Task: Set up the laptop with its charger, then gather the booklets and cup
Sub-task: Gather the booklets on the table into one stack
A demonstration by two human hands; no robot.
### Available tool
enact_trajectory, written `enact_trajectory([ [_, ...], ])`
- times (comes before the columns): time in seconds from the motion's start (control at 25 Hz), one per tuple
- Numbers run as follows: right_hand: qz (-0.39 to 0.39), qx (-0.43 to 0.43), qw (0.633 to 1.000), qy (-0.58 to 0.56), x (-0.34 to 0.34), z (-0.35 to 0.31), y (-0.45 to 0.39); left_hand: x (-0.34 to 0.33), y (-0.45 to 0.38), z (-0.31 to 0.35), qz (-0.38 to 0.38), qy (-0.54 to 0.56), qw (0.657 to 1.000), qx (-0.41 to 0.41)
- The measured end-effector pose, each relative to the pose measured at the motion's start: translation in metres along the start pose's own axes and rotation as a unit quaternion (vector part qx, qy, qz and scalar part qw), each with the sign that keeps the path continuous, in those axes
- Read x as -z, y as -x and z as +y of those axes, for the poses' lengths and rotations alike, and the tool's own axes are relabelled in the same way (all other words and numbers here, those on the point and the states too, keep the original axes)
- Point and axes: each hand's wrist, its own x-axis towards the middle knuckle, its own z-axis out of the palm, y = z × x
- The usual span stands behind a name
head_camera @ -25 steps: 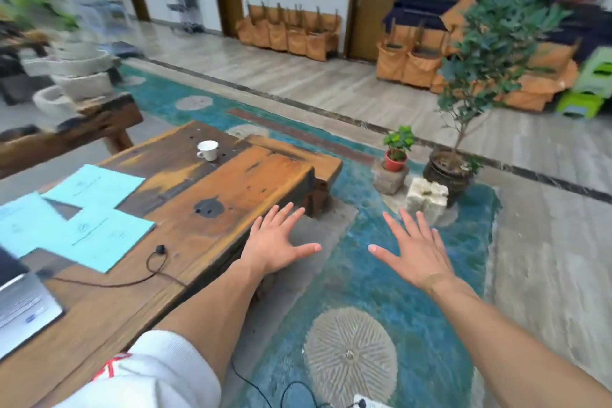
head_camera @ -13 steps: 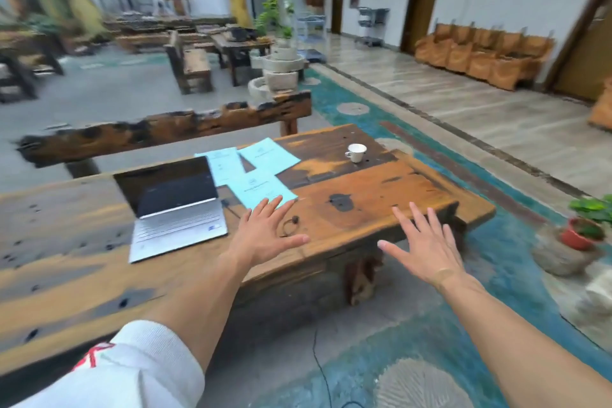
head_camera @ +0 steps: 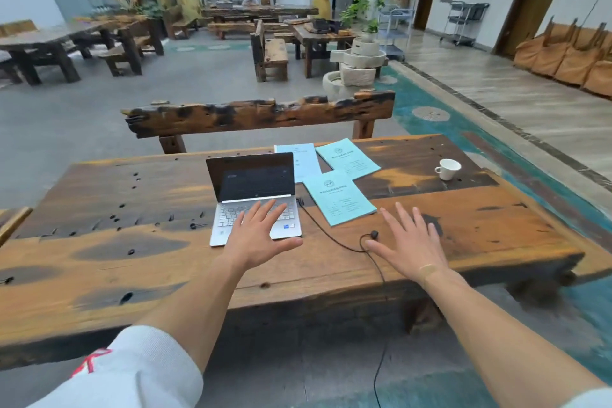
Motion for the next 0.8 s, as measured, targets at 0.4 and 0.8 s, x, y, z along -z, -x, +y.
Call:
enact_trajectory([
  [0.4, -0.031, -0.009, 0.999, 0.012, -0.045, -0.078, -0.091, -0.026, -0.068, -0.07, -0.049, 0.033, 0.998, -0.006],
  [0.8, -0.043, -0.025, 0.999, 0.01, -0.07, -0.041, -0.193, -0.046, -0.173, -0.064, -0.047, 0.053, 0.997, -0.014],
])
